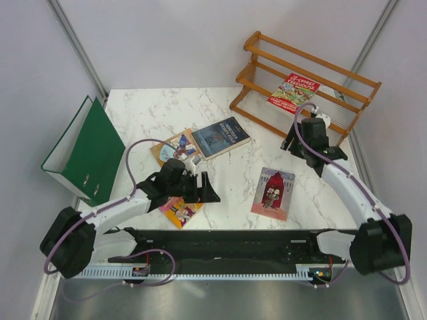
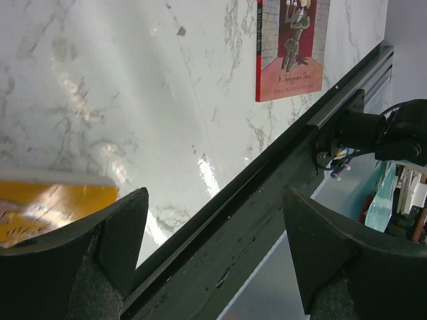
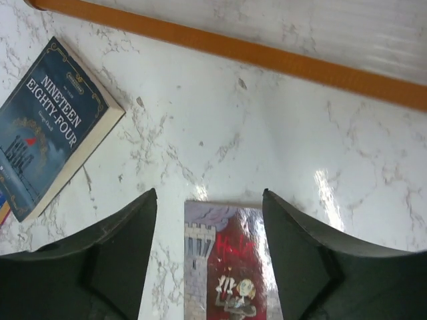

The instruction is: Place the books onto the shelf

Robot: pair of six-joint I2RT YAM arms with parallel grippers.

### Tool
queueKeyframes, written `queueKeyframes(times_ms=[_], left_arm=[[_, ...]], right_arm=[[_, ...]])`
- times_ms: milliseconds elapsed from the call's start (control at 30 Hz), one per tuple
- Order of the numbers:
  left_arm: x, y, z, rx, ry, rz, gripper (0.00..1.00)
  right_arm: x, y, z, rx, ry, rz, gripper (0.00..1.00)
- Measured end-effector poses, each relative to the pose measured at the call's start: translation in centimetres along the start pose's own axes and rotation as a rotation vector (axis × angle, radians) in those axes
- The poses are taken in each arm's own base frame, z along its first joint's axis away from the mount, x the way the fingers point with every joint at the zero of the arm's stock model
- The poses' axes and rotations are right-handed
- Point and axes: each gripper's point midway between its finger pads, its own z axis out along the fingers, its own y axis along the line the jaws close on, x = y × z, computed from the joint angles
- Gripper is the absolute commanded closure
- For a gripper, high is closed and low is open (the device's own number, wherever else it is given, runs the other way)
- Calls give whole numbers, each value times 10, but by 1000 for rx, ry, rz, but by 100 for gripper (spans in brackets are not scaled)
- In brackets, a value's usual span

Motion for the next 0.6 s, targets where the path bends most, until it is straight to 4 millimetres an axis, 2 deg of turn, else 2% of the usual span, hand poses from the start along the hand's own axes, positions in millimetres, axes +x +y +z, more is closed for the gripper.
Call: queueKeyframes(times_ms=[33,133,200,333,433,600], left_arm=[[-3,-5,7,3,10,9,12],[-8,-16,31,14,46,28,12],[-10,-23,52,20,76,37,12],[-13,-32,89,29,120,39,12],[-15,-36,116,40,143,31,12],[-20,-49,141,86,147,17,12]], right_arm=[[9,-8,-10,4,8,10,25],[36,-31,-24,34,48,30,26],[67,-50,-28,66,124,50,26],[121,-77,-34,112,268,87,26],[150,-85,-40,118,347,108,26],[175,-80,-45,64,413,154,26]])
